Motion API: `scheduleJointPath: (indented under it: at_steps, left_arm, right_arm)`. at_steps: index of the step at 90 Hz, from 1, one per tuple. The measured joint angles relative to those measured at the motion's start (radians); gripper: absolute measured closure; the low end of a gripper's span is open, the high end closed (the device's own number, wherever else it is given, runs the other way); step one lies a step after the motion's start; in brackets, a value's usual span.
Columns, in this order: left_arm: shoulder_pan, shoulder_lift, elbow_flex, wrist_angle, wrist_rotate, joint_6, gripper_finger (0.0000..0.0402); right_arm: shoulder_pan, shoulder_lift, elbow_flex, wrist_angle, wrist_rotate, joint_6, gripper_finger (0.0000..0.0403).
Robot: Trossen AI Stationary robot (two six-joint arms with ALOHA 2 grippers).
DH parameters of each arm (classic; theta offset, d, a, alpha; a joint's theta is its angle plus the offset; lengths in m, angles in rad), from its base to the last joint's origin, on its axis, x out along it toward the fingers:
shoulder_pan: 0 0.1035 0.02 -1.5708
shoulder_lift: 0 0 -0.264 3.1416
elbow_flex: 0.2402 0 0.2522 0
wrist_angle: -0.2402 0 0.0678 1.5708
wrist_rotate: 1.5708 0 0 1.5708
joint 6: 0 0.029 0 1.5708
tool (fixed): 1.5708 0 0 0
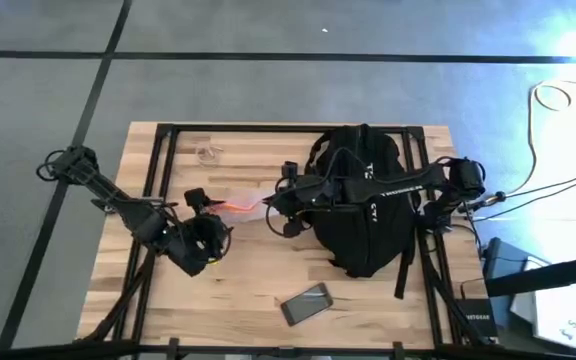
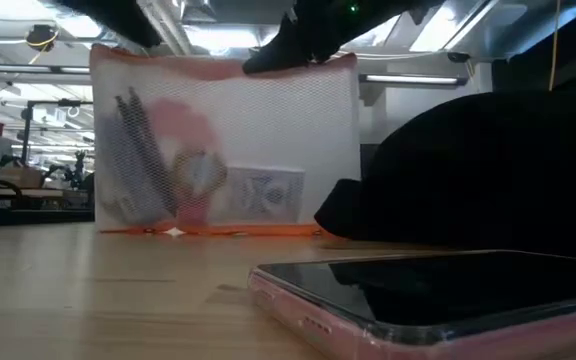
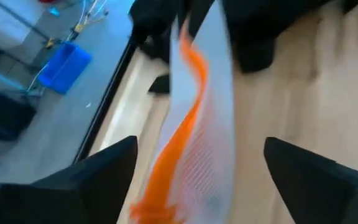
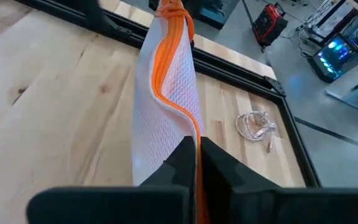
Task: Unpack backpack
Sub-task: Put the transparent white zip bag into the black backpack
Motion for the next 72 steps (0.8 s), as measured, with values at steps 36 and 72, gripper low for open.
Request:
scheduleJointPath:
  at_steps: [36, 72]
  left_arm:
    - [0.073, 0.004, -0.001, -0.085, 0.098, -0.101, 0.0109]
    - [0.112, 0.004, 0.003, -0.06, 0.263, -0.063, 0.039]
  right_arm:
    - [0.0, 0.0, 0.0, -0.005, -0.041, 0.002, 0.0403]
    - [0.0, 0.0, 0.0, -0.005, -0.052, 0.002, 0.0403]
